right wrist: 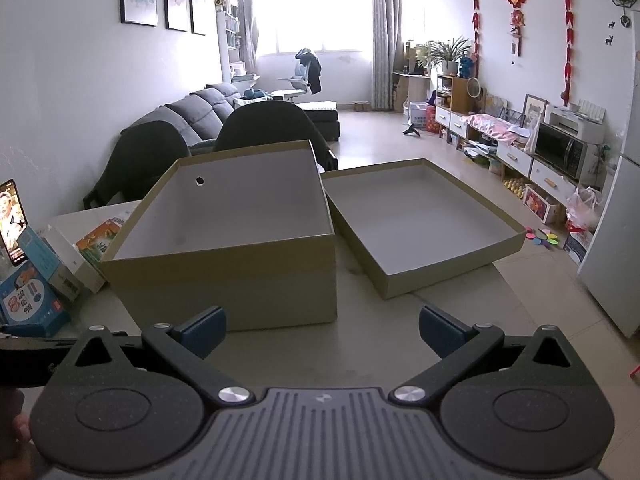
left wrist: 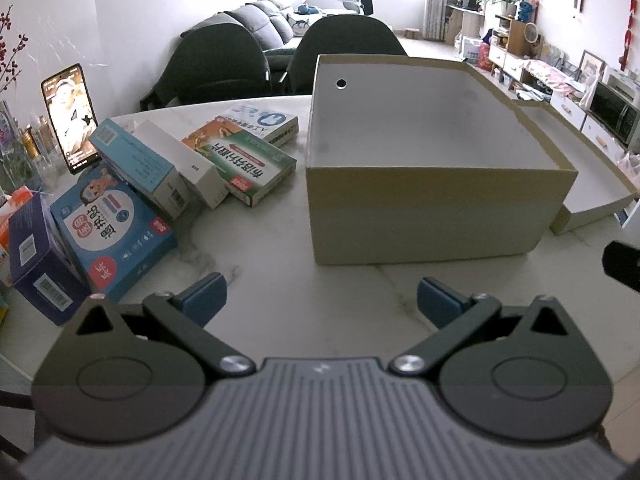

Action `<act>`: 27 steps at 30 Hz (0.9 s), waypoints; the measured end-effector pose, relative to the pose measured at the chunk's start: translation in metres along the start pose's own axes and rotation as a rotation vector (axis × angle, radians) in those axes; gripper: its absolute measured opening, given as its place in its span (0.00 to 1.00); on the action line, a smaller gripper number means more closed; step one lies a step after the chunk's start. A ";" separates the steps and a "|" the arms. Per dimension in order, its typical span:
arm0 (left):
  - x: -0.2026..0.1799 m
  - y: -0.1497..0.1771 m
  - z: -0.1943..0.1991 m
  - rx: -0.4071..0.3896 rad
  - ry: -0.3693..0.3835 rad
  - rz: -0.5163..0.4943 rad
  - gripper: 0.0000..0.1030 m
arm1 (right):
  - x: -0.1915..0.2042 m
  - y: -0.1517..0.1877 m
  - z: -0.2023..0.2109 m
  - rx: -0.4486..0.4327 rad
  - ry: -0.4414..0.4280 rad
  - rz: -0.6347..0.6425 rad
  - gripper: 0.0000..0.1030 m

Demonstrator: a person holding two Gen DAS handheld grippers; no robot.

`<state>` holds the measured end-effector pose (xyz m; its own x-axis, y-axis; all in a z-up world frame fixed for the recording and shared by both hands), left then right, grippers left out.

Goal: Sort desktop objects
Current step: 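Move the left tool toward the medicine boxes beside the cardboard box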

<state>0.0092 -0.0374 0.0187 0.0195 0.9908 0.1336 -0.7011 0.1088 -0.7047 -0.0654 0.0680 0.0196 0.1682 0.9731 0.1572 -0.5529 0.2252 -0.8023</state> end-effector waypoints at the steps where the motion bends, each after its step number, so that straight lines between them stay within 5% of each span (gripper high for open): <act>1: 0.000 0.000 0.000 0.000 0.001 0.001 1.00 | 0.000 0.000 0.000 0.001 0.001 0.001 1.00; 27: 0.035 0.008 -0.006 0.021 -0.052 0.068 1.00 | 0.018 0.000 -0.007 0.022 -0.029 0.054 1.00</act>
<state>0.0081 -0.0014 0.0138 -0.0657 0.9903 0.1221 -0.7142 0.0388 -0.6989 -0.0566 0.0849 0.0183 0.1140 0.9848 0.1311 -0.5783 0.1731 -0.7972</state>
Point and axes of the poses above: each gripper's, at about its wrist camera, not at the fingertips, and z roughly against the way its jaws point, x to its left, y to its underside, the point moved 1 cm from there along -z, roughly the way its jaws point, and after that the axes turned 7 degrees about -z, right-handed, at the moved point
